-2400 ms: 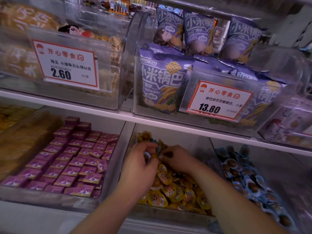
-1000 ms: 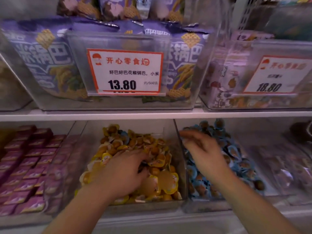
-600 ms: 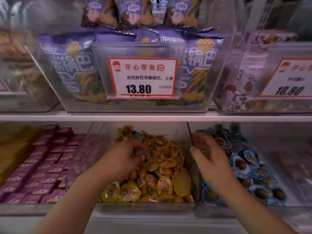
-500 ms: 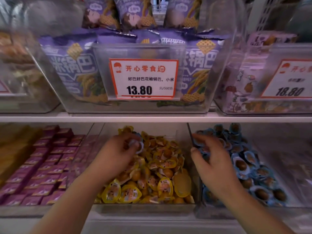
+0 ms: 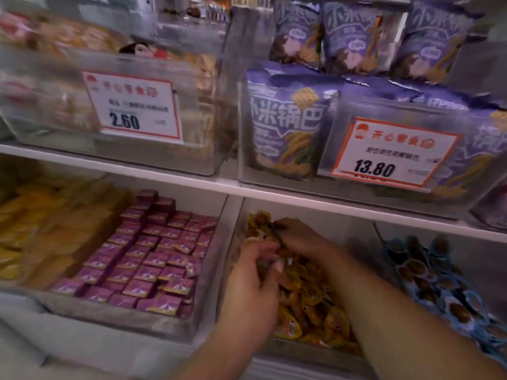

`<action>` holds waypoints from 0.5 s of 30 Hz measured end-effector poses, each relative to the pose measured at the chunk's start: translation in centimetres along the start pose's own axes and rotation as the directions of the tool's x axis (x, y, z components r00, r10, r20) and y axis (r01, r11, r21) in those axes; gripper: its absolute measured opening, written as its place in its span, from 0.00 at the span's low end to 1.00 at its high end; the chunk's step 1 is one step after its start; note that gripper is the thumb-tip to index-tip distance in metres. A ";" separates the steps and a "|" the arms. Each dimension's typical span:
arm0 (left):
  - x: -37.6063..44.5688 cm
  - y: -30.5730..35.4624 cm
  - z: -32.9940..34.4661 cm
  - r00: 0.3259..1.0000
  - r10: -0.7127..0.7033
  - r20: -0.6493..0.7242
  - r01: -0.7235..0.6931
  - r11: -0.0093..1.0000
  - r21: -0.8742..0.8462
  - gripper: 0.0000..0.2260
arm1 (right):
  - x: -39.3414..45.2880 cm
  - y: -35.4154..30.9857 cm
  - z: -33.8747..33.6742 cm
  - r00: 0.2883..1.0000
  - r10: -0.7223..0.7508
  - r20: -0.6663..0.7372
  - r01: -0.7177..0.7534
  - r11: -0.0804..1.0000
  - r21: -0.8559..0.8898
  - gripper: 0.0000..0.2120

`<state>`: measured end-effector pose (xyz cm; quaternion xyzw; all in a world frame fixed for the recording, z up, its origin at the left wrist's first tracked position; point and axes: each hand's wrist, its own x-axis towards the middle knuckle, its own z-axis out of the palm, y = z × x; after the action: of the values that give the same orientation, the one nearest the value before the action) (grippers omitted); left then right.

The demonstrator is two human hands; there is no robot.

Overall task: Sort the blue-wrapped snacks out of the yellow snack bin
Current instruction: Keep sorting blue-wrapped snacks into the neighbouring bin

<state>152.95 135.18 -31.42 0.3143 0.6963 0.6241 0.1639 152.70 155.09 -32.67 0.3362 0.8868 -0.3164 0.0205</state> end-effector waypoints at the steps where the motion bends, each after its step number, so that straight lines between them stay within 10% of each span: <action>1: 0.2 -0.2 -0.3 1.000 -0.027 0.010 0.027 0.999 -0.026 0.13 | 0.6 0.2 0.5 1.000 0.006 0.009 -0.006 1.000 -0.010 0.22; 4: 0.4 -0.2 -0.8 0.992 -0.104 0.068 0.108 0.992 -0.064 0.13 | 2.7 0.2 0.6 0.998 0.055 -0.005 -0.055 0.997 0.051 0.28; 8: 0.3 -0.7 -0.8 0.987 -0.118 0.106 0.125 0.990 -0.062 0.11 | 5.2 0.5 0.2 0.987 0.144 0.073 -0.155 0.969 0.194 0.07; 15: 0.2 -0.6 -0.8 0.990 -0.097 0.098 0.104 0.992 -0.069 0.09 | 6.7 1.9 1.4 0.976 0.179 0.126 -0.218 0.732 0.646 0.17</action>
<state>152.16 134.74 -31.86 0.3015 0.6791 0.6249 0.2395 148.44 159.25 -36.51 0.4058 0.6775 -0.6121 -0.0407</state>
